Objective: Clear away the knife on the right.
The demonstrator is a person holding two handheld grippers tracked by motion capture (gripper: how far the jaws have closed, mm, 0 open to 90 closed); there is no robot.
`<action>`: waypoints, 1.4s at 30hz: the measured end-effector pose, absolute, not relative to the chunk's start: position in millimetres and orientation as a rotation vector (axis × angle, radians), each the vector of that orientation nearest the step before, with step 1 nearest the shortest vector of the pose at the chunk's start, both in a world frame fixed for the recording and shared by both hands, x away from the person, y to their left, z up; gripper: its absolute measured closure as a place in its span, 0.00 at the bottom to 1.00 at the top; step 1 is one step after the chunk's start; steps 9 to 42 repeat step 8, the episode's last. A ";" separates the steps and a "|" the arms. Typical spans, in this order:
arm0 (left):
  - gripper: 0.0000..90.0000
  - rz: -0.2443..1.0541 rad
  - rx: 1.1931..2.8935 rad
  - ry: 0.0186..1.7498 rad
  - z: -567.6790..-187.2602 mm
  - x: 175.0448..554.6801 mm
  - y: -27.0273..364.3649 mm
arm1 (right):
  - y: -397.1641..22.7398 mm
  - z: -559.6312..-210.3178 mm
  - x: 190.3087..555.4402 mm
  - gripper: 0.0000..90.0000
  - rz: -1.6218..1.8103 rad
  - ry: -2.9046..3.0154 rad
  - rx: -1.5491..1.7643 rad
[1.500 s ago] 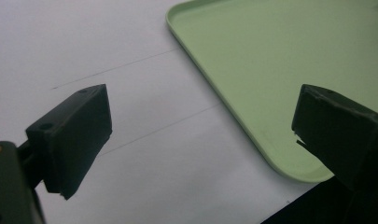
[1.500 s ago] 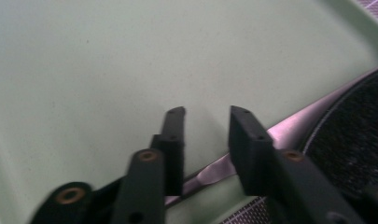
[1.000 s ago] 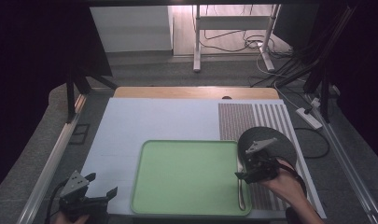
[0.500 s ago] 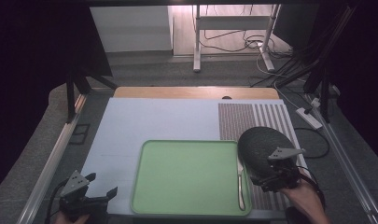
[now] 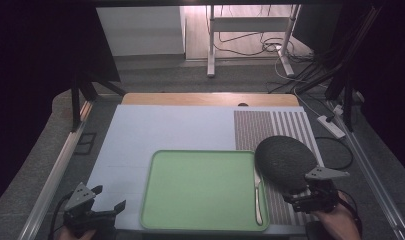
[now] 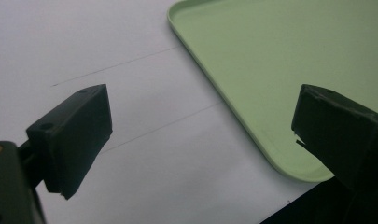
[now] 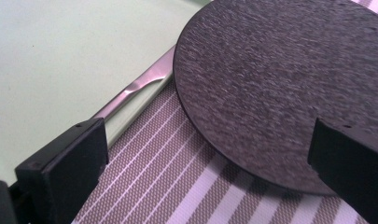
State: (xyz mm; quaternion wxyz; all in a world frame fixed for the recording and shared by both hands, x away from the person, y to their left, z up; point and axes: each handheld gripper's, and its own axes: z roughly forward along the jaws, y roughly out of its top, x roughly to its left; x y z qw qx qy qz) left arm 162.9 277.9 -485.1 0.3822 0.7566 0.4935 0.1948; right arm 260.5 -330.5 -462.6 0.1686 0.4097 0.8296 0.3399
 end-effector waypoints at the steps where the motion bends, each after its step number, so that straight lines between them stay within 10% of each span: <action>1: 0.07 0.497 1.930 1.259 -485.1 162.8 278.0 | -332.2 -461.9 258.8 0.00 0.970 2.350 1.172; 42: 0.07 0.494 1.930 1.259 -484.8 163.5 277.4 | -340.1 -460.0 252.9 0.00 0.992 2.295 1.218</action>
